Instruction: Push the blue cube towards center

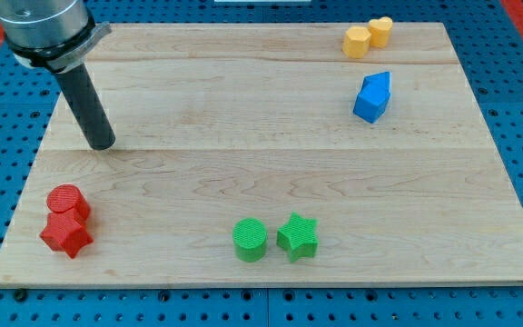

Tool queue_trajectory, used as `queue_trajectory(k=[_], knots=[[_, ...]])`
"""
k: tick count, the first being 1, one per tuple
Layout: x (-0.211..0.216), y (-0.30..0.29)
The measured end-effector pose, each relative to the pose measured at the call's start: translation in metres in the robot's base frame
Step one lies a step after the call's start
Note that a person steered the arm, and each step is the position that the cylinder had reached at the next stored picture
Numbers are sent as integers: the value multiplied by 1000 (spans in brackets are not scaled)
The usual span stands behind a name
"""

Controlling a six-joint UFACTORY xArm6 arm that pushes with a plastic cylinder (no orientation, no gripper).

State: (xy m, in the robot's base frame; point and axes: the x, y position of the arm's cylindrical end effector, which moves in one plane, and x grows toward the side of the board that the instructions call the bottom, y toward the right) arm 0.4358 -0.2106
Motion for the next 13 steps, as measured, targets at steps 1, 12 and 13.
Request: queue_trajectory(k=[1,12,13], knots=[[0,6],[-57,343],[-39,351]])
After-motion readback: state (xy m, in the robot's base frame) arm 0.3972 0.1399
